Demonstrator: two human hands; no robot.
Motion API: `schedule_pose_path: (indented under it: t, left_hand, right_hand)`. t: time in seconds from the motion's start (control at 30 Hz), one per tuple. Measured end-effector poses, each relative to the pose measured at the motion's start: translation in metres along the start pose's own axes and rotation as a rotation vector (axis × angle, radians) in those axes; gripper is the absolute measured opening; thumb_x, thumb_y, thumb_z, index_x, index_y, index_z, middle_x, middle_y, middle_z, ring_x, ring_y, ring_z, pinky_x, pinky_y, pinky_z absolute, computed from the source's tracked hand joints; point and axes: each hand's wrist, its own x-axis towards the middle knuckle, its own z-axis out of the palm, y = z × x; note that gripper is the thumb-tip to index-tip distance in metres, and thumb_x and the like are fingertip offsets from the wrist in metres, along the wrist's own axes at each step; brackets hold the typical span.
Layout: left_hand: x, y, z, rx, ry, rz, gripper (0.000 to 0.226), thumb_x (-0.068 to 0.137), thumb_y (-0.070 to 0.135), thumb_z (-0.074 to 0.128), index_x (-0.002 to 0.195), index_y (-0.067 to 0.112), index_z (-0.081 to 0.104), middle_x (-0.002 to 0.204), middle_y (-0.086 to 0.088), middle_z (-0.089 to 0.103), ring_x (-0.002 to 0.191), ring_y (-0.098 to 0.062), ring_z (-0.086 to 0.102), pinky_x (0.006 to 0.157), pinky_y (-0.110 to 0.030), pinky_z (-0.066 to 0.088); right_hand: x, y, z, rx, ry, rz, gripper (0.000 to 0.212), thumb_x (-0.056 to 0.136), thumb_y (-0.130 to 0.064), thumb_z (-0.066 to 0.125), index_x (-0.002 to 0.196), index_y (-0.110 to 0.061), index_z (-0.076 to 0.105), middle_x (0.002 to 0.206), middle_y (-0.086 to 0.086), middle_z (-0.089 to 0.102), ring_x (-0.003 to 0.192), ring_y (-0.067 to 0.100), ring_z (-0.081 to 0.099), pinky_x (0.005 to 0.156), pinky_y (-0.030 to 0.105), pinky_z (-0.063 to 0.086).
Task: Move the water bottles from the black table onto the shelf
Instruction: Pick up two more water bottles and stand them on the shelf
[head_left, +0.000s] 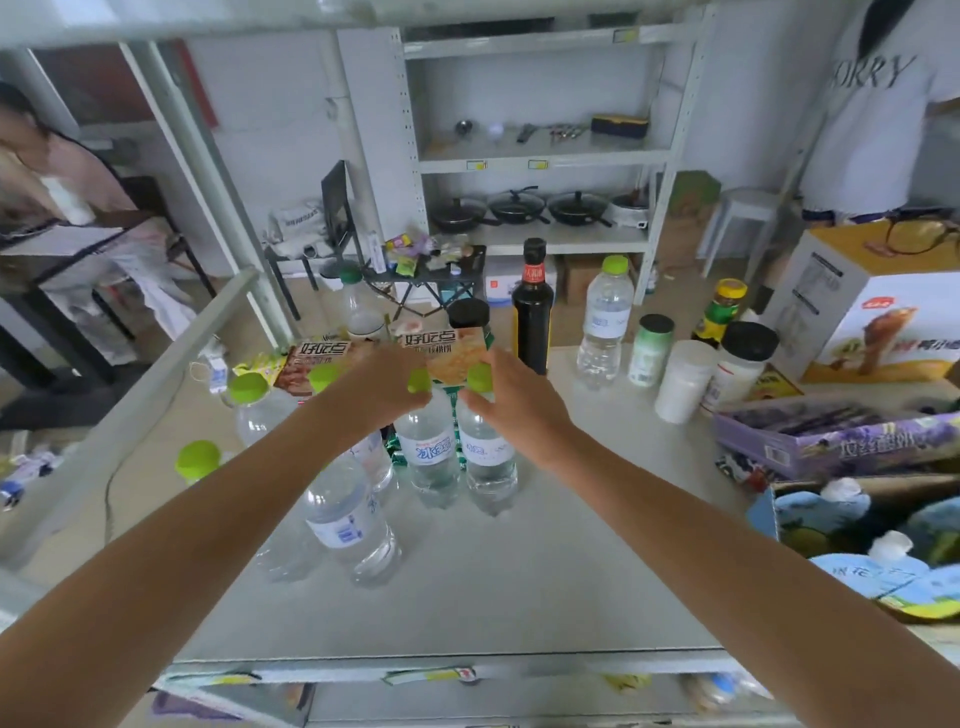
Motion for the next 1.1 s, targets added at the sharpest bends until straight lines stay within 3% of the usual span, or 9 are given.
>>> schedule_pose_path:
  t: [0.1,0.23,0.33,0.43,0.53,0.67,0.83,0.97,1.1]
  left_hand:
    - [0.001,0.001,0.008,0.148,0.035,0.013,0.050,0.089,0.026,0.055,0.134,0.009,0.041,0.132,-0.018,0.049,0.118,-0.033,0.051,0.103,-0.045,0.041]
    - [-0.006,0.001,0.008,0.191,0.004,-0.022,0.059,0.086,0.028,0.058,0.138,0.012,0.035,0.138,-0.018,0.044,0.125,-0.037,0.044,0.105,-0.049,0.040]
    - [-0.026,0.021,0.001,0.264,0.158,-0.034,0.059,0.087,0.030,0.056,0.137,0.009,0.035,0.132,-0.023,0.043,0.125,-0.041,0.037,0.104,-0.053,0.036]
    - [-0.055,0.064,-0.004,0.044,0.347,0.111,0.046,0.086,0.025,0.057,0.126,0.004,0.047,0.126,-0.024,0.048,0.119,-0.041,0.040,0.101,-0.054,0.037]
    - [-0.070,0.107,0.012,-0.193,0.371,0.382,0.041,0.082,0.033,0.049,0.109,0.003,0.059,0.109,-0.022,0.058,0.105,-0.038,0.050,0.095,-0.046,0.041]
    - [-0.090,0.177,0.054,-0.293,0.195,0.693,0.041,0.077,0.034,0.035,0.087,0.008,0.064,0.087,-0.012,0.064,0.083,-0.029,0.062,0.078,-0.039,0.053]
    - [-0.131,0.273,0.142,0.062,-0.061,1.088,0.019,0.074,0.023,0.045,0.071,0.016,0.062,0.064,-0.003,0.061,0.054,-0.022,0.063,0.043,-0.023,0.051]
    - [-0.163,0.368,0.194,0.122,-0.252,1.168,0.020,0.089,0.016,0.041,0.093,0.009,0.059,0.092,-0.007,0.058,0.084,-0.024,0.058,0.071,-0.034,0.045]
    - [-0.199,0.455,0.243,0.189,-0.453,1.147,0.016,0.090,0.016,0.041,0.094,0.010,0.055,0.090,-0.007,0.053,0.082,-0.026,0.056,0.068,-0.030,0.034]
  right_hand:
    - [-0.006,0.000,0.002,0.025,-0.035,0.061,0.055,0.092,-0.033,0.055,0.133,-0.002,0.036,0.135,0.014,0.047,0.116,0.030,0.054,0.089,0.039,0.048]
    - [-0.031,0.005,0.003,0.113,-0.067,0.156,0.057,0.090,-0.027,0.059,0.133,0.001,0.033,0.132,0.018,0.041,0.115,0.030,0.052,0.094,0.037,0.045]
    - [-0.064,0.017,0.009,0.179,-0.026,0.261,0.059,0.090,-0.027,0.059,0.135,0.000,0.032,0.129,0.017,0.043,0.110,0.031,0.054,0.091,0.039,0.047]
    - [-0.109,0.034,0.011,0.183,0.017,0.372,0.056,0.091,-0.030,0.056,0.134,-0.003,0.034,0.127,0.016,0.047,0.107,0.031,0.057,0.090,0.041,0.049]
    - [-0.150,0.056,0.000,0.104,0.006,0.474,0.052,0.093,-0.033,0.049,0.136,-0.007,0.033,0.132,0.011,0.046,0.112,0.029,0.057,0.091,0.040,0.048]
    - [-0.209,0.099,-0.039,0.007,0.036,0.649,0.051,0.095,-0.033,0.044,0.136,-0.005,0.030,0.134,0.013,0.045,0.116,0.033,0.055,0.093,0.044,0.048]
    - [-0.321,0.174,-0.089,-0.024,0.058,0.913,0.052,0.096,-0.031,0.042,0.138,-0.003,0.028,0.141,0.016,0.039,0.121,0.034,0.051,0.097,0.044,0.046]
    - [-0.434,0.229,-0.123,-0.016,0.088,1.167,0.044,0.097,-0.024,0.043,0.133,0.001,0.037,0.137,0.018,0.043,0.123,0.035,0.049,0.096,0.041,0.045]
    - [-0.536,0.270,-0.138,-0.010,0.110,1.321,0.042,0.094,-0.022,0.043,0.131,-0.002,0.038,0.132,0.018,0.050,0.119,0.034,0.052,0.095,0.040,0.045]
